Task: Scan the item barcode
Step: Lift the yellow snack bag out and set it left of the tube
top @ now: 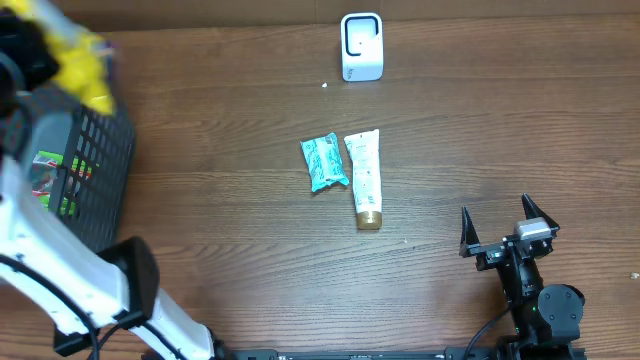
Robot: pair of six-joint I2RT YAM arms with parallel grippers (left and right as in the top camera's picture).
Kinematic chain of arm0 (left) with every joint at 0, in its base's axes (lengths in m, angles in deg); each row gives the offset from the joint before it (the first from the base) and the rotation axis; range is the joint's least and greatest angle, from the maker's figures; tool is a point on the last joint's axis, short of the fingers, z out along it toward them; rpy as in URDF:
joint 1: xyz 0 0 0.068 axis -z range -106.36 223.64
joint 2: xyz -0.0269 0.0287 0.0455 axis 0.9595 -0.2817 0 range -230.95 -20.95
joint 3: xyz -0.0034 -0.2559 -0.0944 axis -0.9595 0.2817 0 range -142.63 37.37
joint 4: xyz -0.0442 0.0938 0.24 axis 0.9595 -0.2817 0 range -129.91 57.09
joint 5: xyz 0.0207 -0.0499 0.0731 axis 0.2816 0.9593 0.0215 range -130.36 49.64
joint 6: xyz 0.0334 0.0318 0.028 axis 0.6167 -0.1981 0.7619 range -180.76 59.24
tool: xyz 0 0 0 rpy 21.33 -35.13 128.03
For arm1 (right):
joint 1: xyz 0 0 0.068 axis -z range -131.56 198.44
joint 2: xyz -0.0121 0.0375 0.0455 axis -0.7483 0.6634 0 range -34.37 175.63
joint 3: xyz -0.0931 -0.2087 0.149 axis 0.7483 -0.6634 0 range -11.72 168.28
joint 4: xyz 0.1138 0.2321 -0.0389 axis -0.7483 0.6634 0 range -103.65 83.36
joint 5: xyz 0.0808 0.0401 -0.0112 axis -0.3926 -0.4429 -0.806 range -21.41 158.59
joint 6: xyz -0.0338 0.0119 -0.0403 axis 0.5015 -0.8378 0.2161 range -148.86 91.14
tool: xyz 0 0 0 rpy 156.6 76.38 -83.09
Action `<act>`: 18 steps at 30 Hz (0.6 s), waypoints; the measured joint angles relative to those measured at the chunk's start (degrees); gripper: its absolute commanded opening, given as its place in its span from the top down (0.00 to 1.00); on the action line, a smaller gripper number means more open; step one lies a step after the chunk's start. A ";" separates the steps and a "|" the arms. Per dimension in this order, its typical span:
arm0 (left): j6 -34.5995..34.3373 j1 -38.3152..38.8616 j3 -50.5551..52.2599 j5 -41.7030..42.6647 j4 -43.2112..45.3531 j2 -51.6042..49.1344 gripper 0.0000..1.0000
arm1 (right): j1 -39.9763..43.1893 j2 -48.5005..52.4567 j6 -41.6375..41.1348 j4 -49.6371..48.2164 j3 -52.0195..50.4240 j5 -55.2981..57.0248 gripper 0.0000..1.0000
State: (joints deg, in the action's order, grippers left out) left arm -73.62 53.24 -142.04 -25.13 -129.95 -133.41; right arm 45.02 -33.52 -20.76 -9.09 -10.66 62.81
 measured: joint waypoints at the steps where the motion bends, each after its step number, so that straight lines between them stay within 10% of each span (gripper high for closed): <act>1: 0.04 1.46 0.02 0.70 0.00 0.13 0.96 | 0.00 0.00 0.02 0.00 0.00 0.00 0.00; 18: 3.65 29.66 42.56 3.26 1.90 -0.72 0.96 | 0.00 0.00 0.02 0.02 0.00 0.00 0.00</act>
State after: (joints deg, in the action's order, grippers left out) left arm -69.97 82.90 -99.48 -21.88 -128.04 -134.13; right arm 45.02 -33.52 -20.74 -9.07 -10.66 62.81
